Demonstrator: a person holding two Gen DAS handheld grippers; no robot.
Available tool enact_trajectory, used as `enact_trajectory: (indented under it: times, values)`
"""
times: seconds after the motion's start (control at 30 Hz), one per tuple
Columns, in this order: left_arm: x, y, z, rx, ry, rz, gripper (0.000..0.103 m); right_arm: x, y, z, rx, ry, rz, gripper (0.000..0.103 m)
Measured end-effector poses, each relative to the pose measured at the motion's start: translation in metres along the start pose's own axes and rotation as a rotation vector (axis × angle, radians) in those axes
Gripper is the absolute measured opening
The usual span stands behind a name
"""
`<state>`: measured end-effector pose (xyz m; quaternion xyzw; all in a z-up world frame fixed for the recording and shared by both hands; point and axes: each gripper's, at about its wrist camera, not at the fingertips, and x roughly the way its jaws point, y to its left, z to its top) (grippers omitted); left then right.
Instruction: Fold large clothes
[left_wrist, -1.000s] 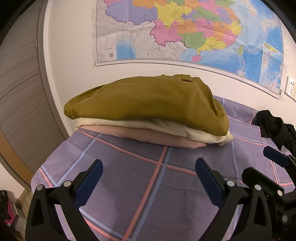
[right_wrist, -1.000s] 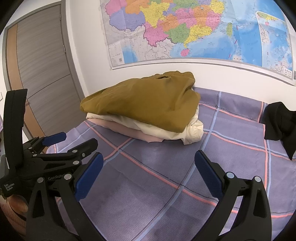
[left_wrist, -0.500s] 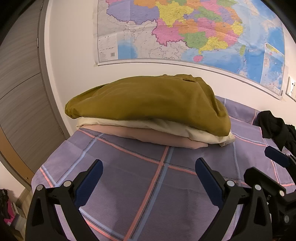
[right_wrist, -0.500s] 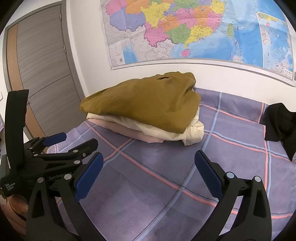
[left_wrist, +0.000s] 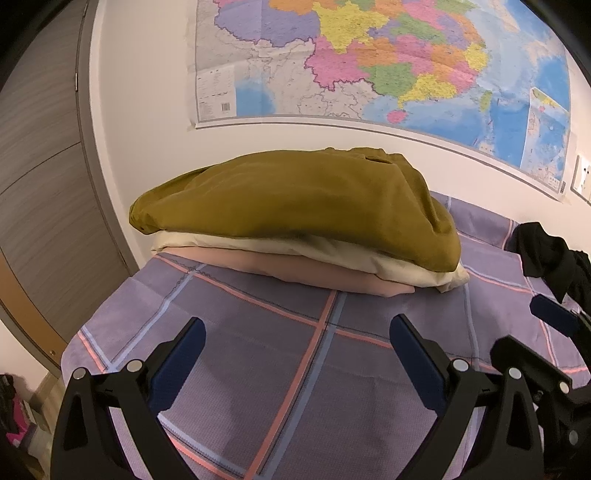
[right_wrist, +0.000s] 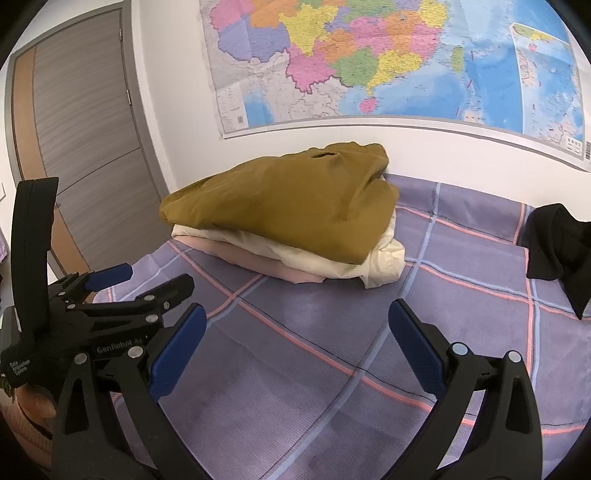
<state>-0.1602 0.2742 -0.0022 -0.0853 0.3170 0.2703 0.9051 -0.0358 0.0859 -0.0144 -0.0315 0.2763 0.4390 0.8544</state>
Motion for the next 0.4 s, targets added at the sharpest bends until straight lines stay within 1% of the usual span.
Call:
enact_trajectory:
  times: [0.13,0.23,0.3,0.4]
  values:
    - [0.0,-0.005,0.0,-0.005,0.001,-0.025,0.096,-0.006,-0.007,-0.004,0.014,-0.003,-0.018,0.098]
    - [0.002,-0.016,0.0,0.013,0.016,-0.045,0.096,-0.011,-0.015,-0.007,0.029,-0.002,-0.04,0.098]
    - [0.003,-0.025,-0.001,0.03,0.026,-0.067,0.096,-0.016,-0.021,-0.009,0.041,-0.006,-0.058,0.098]
    - [0.005,-0.042,-0.005,0.047,0.058,-0.132,0.096,-0.028,-0.032,-0.013,0.066,-0.021,-0.088,0.098]
